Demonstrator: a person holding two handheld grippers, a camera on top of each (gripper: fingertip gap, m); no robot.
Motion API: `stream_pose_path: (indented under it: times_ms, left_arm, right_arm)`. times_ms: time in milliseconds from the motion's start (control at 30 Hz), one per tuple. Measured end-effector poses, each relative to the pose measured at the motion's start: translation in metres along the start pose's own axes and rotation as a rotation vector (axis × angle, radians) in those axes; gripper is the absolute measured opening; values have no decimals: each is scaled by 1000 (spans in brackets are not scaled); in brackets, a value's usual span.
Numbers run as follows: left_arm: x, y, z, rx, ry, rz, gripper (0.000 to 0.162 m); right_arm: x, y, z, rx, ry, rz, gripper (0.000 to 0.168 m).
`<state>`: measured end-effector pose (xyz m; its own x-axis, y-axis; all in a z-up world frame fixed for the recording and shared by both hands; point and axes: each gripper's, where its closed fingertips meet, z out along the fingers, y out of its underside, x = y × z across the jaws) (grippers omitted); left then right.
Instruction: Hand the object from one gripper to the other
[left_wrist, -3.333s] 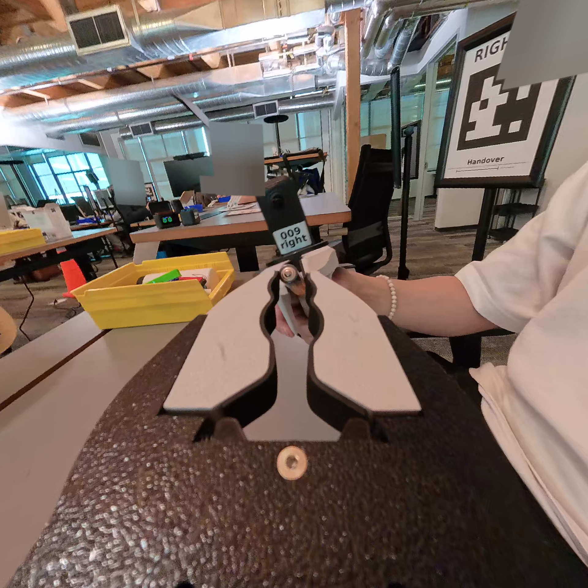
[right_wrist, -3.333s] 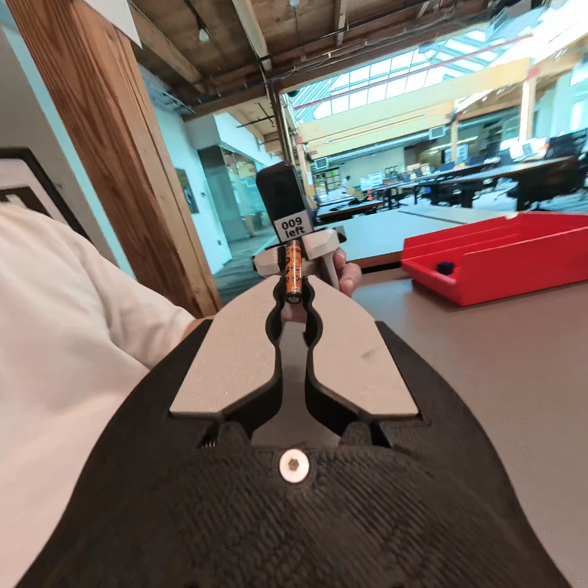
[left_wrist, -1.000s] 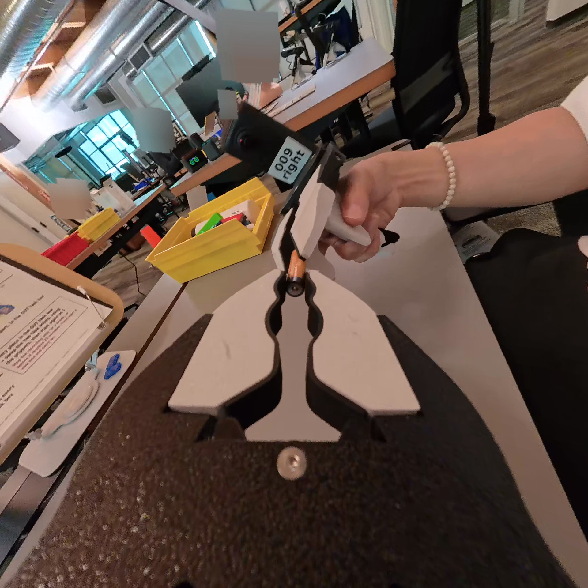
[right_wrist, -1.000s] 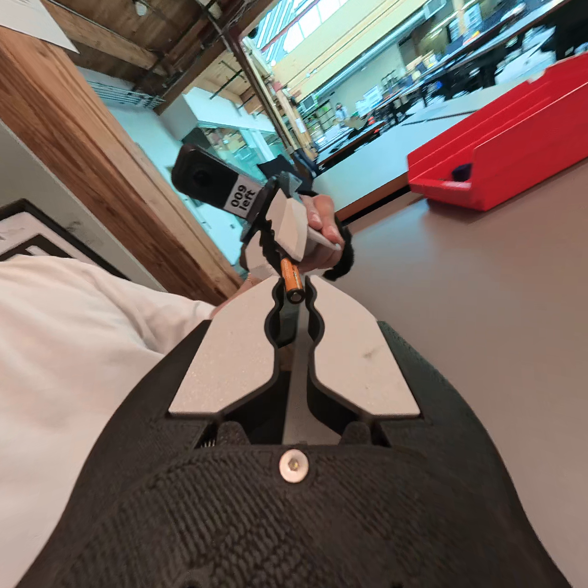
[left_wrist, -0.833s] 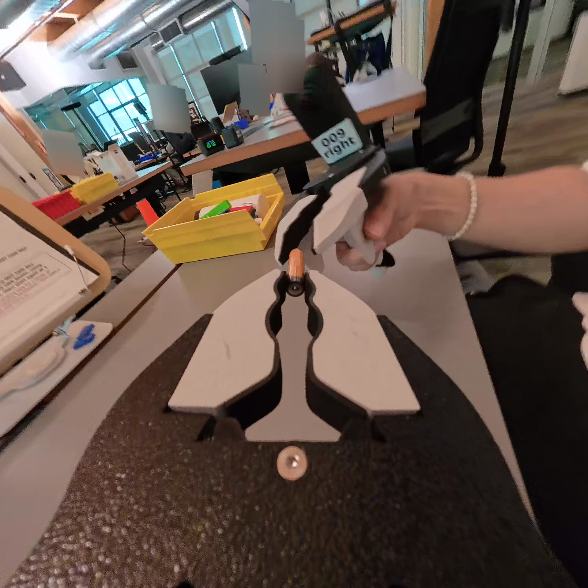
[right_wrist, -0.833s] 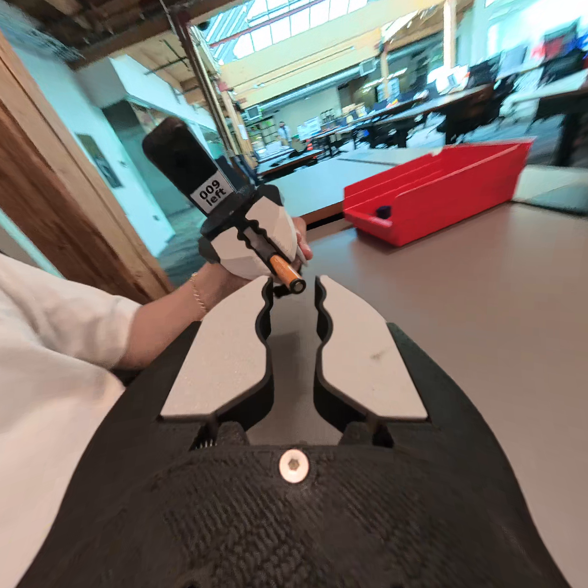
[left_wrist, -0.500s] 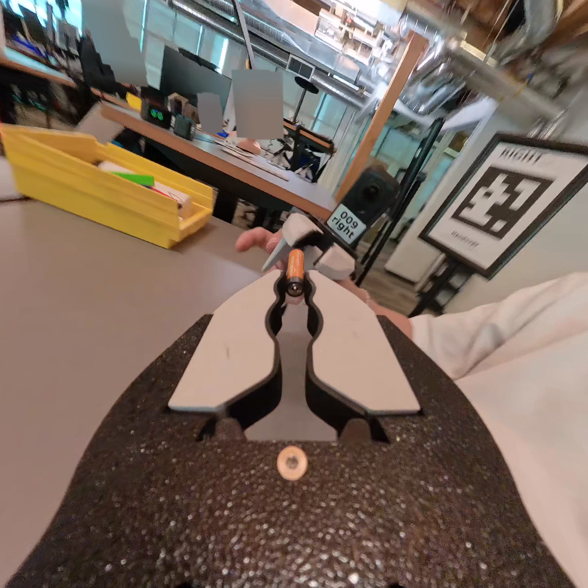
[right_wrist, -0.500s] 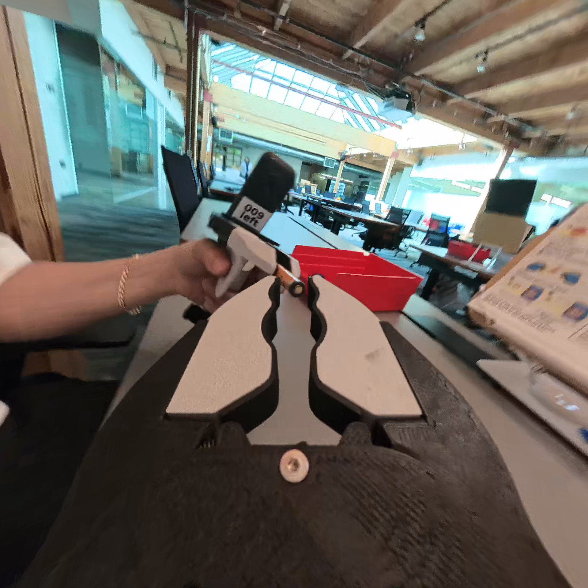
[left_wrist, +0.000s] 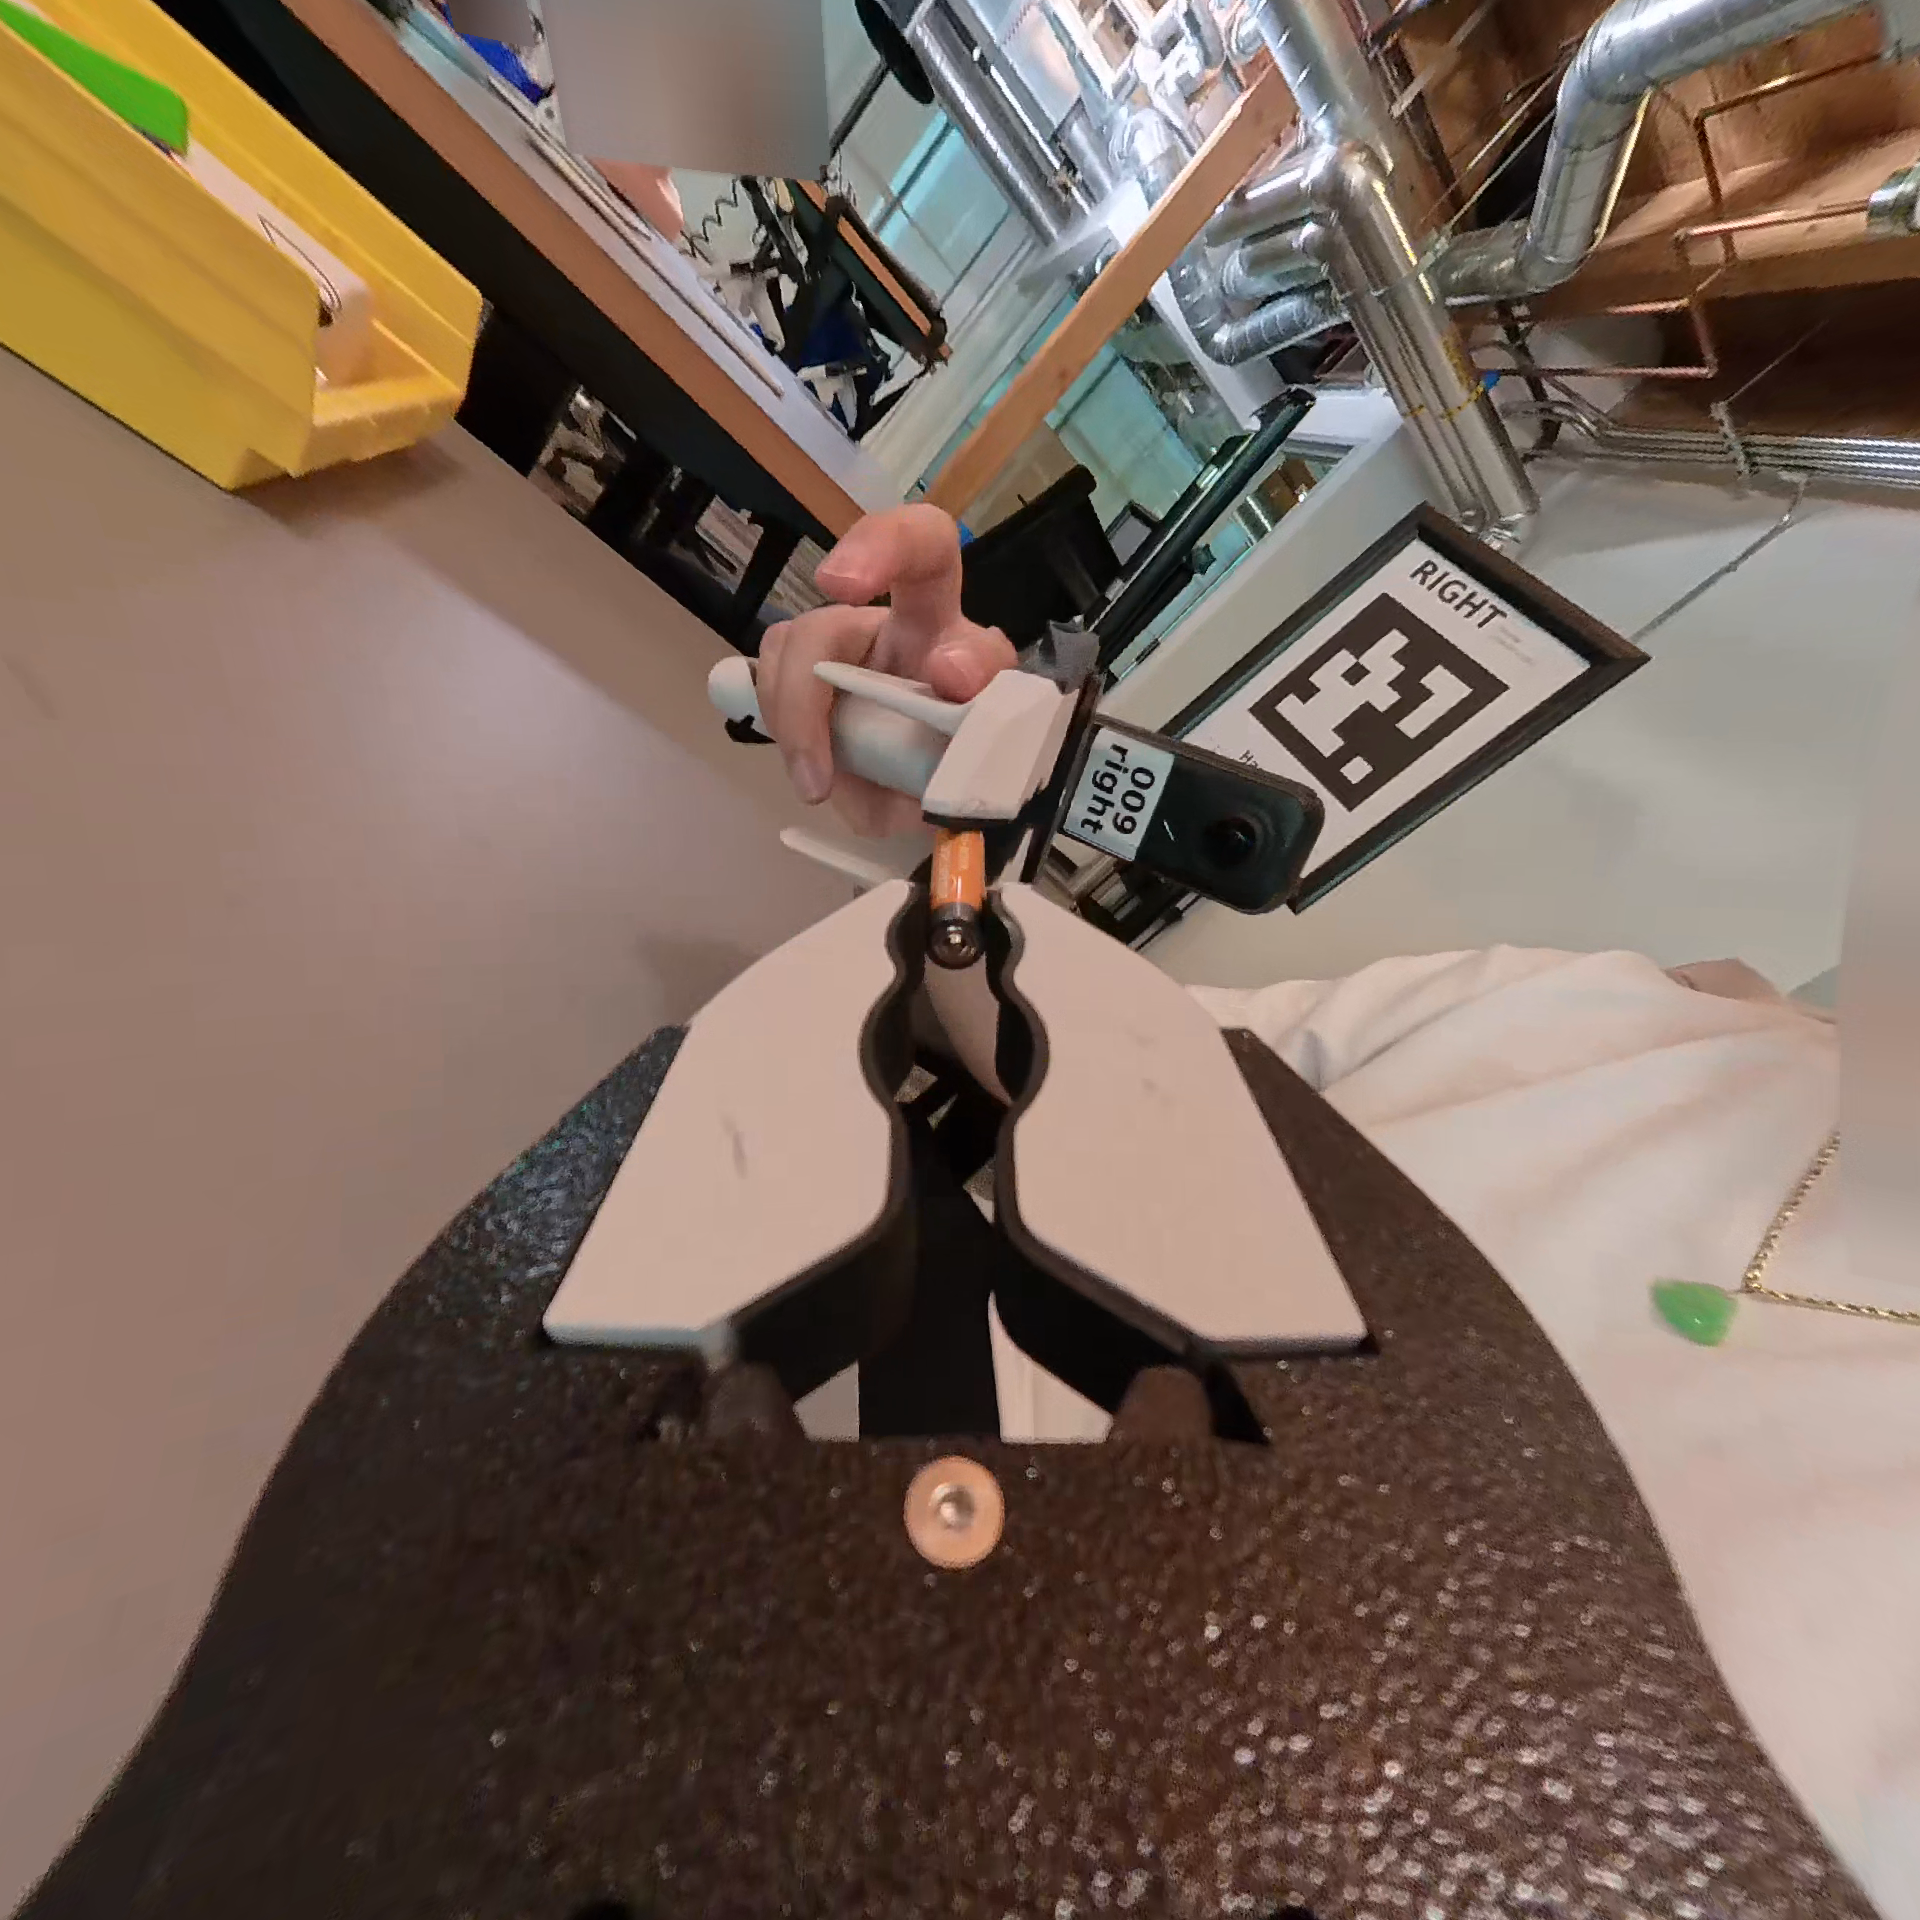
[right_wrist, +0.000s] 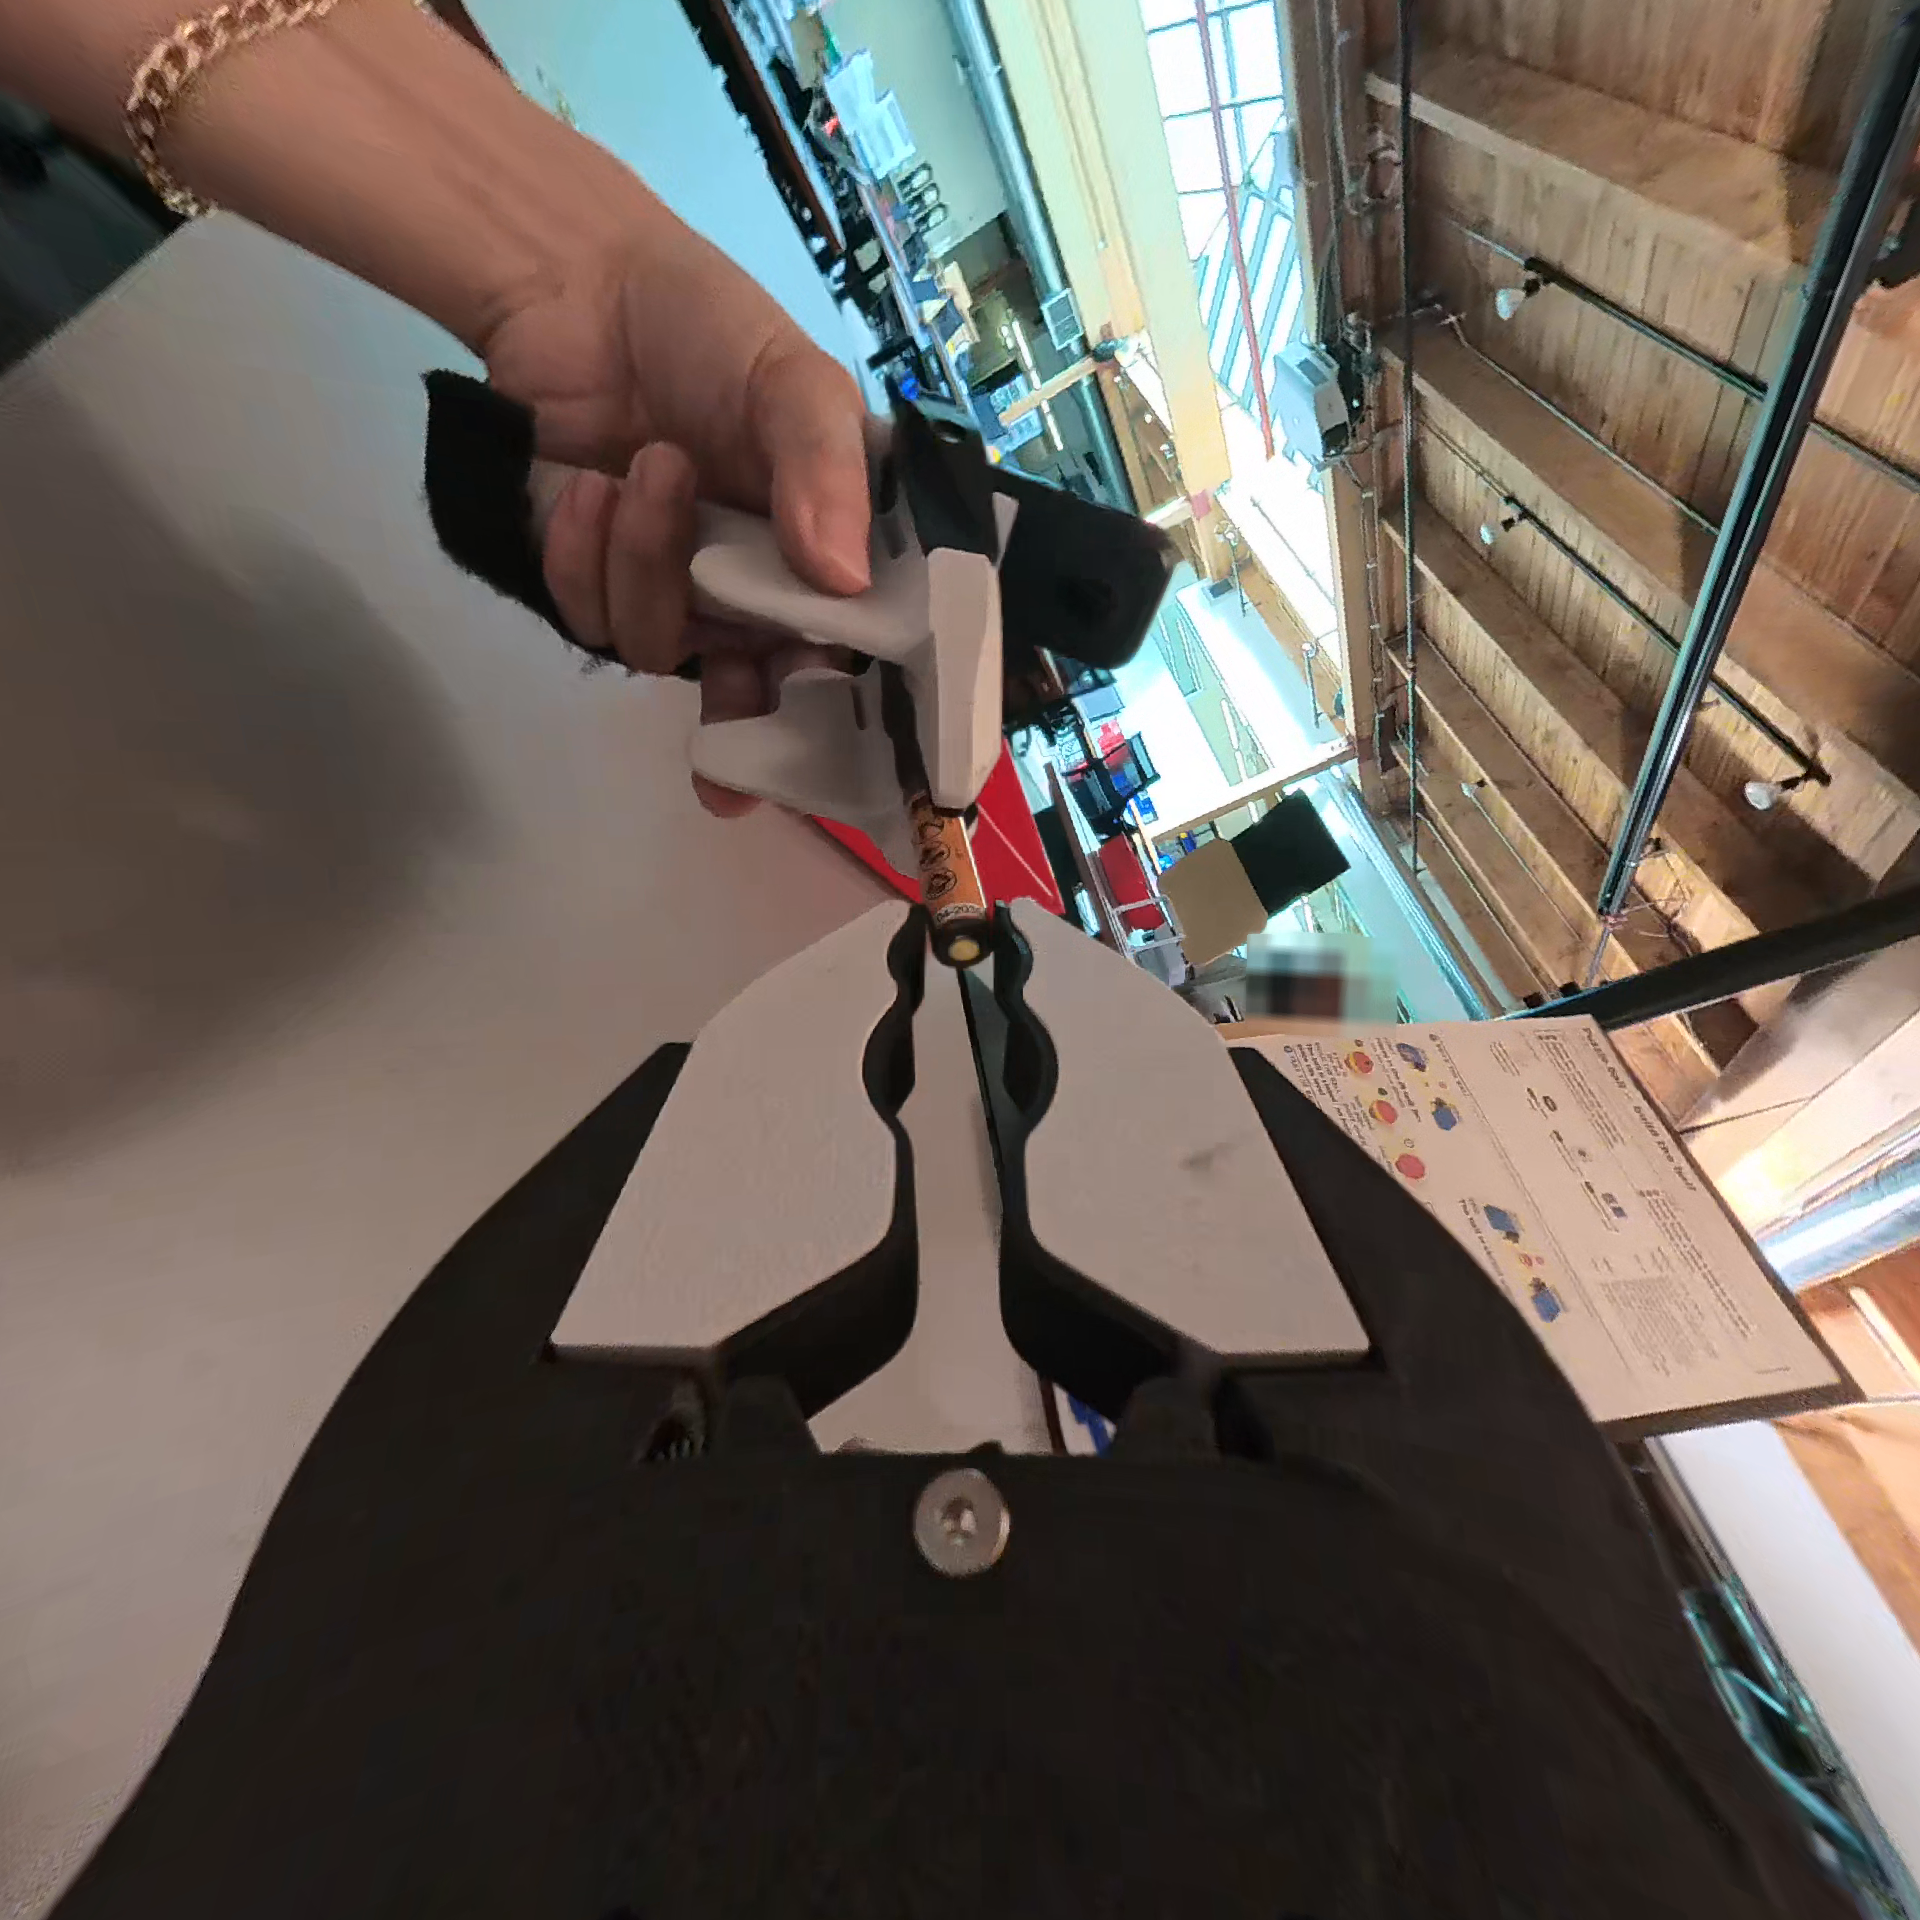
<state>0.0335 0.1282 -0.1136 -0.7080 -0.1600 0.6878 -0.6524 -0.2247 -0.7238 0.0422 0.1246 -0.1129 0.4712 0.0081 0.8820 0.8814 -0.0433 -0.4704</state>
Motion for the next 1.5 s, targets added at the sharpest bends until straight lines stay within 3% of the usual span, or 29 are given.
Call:
stream_pose_path:
  times_ms: [167,300,400,500,633,767,1000,1300,1400,1500]
  left_arm:
    - [1,1,0,-4,21,-18,10]
    - [-8,-5,-4,35,-39,41,11]
    - [-12,-12,-6,61,-144,225,12]
    - [-8,-25,-10,106,-272,530,27]
    - [-9,-21,-15,19,-437,924,35]
    - [-13,-6,-11,-92,-445,1061,33]
    - [-17,0,-9,-131,-450,1153,29]
    - [-12,3,-6,-134,-413,1183,12]
    - [-20,5,-6,-177,-445,1137,11]
    - [-29,4,-7,-205,-499,1077,10]
  right_arm:
    - [-3,-3,-1,9,-13,-29,11]
    - [-5,6,6,-56,-45,153,10]
    - [-4,10,8,-59,-75,337,10]
    - [-2,14,7,-56,-124,573,10]
    - [-7,9,4,31,-271,959,10]
    - [-9,9,5,45,-331,1173,10]
    - [-11,6,3,91,-416,1417,10]
    - [-19,-1,1,126,-513,1487,10]
    - [-20,8,3,71,-456,1409,11]
    - [-19,27,4,-49,-329,1168,15]
